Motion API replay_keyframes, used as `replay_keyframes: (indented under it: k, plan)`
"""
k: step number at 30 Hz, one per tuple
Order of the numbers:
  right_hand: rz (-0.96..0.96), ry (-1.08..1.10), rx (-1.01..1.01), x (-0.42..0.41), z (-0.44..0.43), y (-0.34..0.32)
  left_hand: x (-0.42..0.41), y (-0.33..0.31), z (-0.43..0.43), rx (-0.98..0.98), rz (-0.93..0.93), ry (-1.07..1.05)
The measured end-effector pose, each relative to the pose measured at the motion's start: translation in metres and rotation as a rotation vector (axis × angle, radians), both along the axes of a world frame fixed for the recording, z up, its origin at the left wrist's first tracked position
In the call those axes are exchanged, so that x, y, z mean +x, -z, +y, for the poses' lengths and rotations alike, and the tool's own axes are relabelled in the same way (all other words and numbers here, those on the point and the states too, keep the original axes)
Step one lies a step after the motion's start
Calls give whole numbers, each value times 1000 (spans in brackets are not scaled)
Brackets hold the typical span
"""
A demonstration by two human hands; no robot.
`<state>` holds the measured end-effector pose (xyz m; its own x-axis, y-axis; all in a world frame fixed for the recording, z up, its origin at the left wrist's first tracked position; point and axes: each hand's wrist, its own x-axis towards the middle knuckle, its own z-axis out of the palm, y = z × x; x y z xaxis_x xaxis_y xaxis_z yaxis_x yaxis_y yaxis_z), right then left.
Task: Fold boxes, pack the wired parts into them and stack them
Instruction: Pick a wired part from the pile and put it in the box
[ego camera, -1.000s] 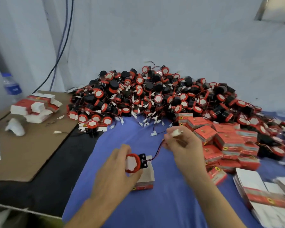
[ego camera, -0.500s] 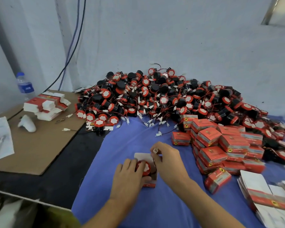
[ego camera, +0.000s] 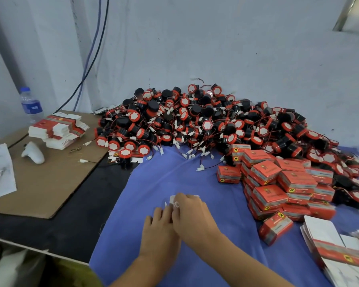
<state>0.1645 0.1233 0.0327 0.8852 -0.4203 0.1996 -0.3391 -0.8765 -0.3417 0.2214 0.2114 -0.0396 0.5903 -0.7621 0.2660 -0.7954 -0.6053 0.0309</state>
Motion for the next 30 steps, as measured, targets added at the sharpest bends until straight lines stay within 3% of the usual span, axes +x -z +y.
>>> replay_keyframes:
  k: [4,10,14,20,22,24,27,30]
  plan:
    - [135,12,18,12,-8,4,7,2,8,-39,129,67]
    - [227,-33,193,19,-21,11,17,14,14,-408,532,247]
    - [224,-72,211,17,-27,14,19,20,19,-564,768,242]
    - [156,-42,242,18,-23,15,28,24,24,-639,743,377]
    - [187,-65,209,15,-24,14,27,23,30,-705,684,307]
    - [222,-100,154,13,-25,15,26,22,33,-894,779,179]
    - [225,-46,122,15,-23,19,31,20,27,-1111,1092,28]
    - [207,52,160,21,-22,21,36,8,17,-1010,1189,-57]
